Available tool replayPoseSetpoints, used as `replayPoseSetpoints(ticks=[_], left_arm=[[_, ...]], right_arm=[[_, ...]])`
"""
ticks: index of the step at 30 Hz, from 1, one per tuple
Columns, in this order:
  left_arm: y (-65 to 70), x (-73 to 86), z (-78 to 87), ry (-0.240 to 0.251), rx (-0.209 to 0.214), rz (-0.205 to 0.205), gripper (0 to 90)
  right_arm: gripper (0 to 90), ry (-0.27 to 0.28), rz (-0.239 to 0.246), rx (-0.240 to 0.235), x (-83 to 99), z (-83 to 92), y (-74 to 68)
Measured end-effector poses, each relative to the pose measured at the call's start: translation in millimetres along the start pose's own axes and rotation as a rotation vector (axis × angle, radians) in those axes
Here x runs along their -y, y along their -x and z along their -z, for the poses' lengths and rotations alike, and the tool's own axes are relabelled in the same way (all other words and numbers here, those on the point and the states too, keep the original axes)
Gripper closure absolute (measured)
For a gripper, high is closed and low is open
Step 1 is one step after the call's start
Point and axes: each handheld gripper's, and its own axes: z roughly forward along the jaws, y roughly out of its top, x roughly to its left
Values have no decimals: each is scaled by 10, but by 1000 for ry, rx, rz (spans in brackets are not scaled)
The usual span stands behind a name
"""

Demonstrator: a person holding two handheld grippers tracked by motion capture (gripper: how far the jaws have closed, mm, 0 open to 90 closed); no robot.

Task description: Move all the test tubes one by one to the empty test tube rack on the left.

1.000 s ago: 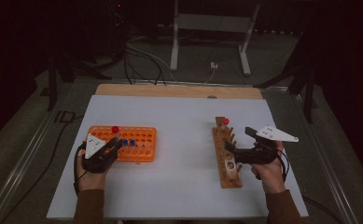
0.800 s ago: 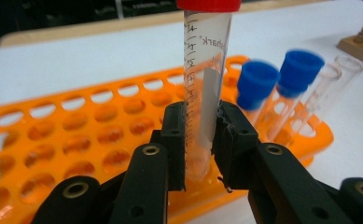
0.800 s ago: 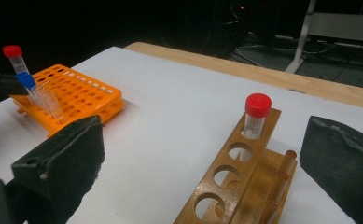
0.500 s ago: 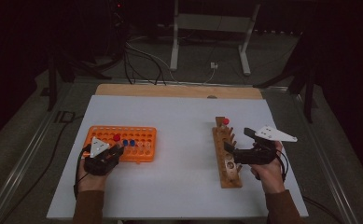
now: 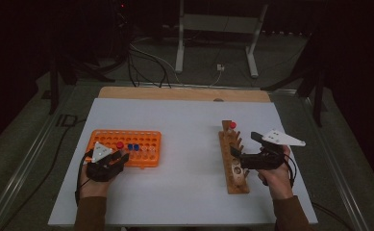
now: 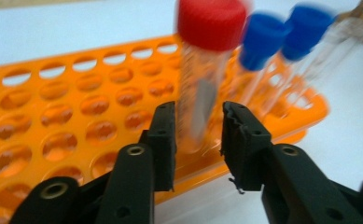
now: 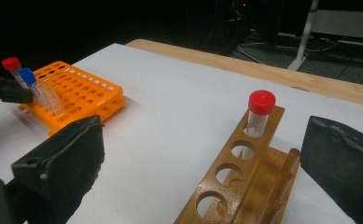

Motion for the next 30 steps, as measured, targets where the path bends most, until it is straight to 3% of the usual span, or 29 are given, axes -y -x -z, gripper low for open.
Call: replayPoseSetpoints(ticks=[6,10,14,19,25,30], left_arm=[[-35,-54,166,84,43,16,546],[-33,-106,242,152,77,41,425],[49,-189,299,198,73,29,311],[105,-267,328,229,73,46,165],[126,-317,346,232,82,72,17],[144,-346,372,244,80,74,5]], right_arm=[[3,-2,8,6,-4,-14,-7],[3,-4,23,16,-32,-34,-24],[4,1,36,38,-56,-75,16],[5,-16,23,60,-41,-184,119],[84,-46,16,85,-24,-348,256],[217,-93,3,93,-17,-526,348]])
